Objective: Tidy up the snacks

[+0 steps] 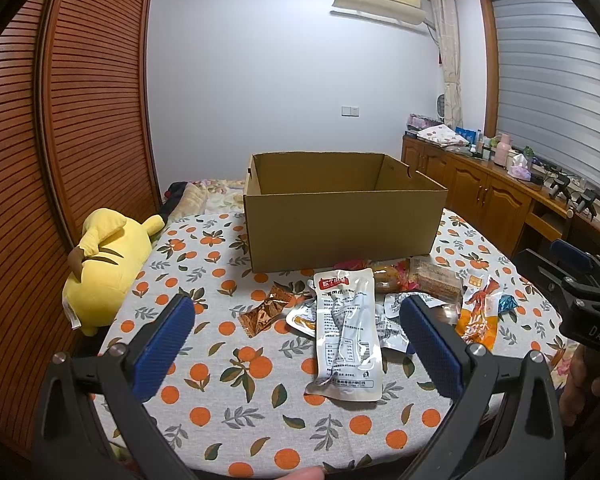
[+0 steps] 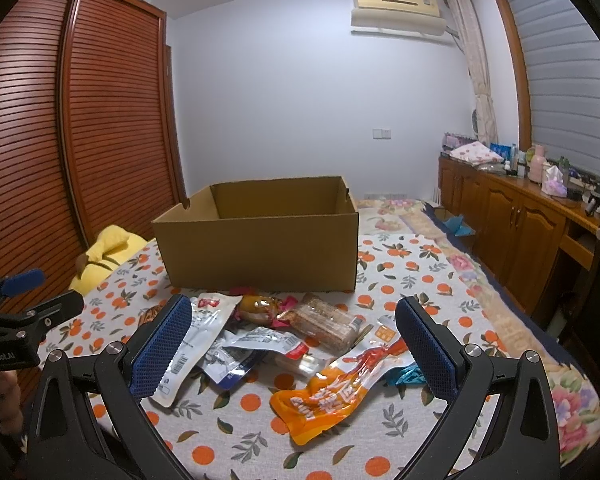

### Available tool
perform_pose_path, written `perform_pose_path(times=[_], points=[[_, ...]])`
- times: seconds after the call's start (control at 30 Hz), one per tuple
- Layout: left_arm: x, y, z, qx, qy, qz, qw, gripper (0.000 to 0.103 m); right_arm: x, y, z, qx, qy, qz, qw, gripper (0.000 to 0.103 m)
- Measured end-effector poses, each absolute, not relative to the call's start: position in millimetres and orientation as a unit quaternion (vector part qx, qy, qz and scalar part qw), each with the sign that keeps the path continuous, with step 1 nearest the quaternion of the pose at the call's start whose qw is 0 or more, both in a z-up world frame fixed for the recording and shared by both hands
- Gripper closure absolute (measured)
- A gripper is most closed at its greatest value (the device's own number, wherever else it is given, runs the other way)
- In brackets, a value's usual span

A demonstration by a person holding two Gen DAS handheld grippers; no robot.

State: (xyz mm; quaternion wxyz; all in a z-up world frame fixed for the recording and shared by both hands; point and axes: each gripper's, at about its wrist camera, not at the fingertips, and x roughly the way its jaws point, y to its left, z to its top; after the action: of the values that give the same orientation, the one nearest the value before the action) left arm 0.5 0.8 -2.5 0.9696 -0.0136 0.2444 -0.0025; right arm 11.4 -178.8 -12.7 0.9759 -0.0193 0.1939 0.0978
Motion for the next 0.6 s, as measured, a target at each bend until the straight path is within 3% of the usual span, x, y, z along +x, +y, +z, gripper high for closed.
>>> perform_pose_path(times=[0.6], points=[[-1.0, 2.3, -1.4, -0.013, 0.244, -0.003, 0.970, 0.000, 11.2, -179.4, -12.6, -0.020, 0.193, 0.098, 0.976, 0.000]])
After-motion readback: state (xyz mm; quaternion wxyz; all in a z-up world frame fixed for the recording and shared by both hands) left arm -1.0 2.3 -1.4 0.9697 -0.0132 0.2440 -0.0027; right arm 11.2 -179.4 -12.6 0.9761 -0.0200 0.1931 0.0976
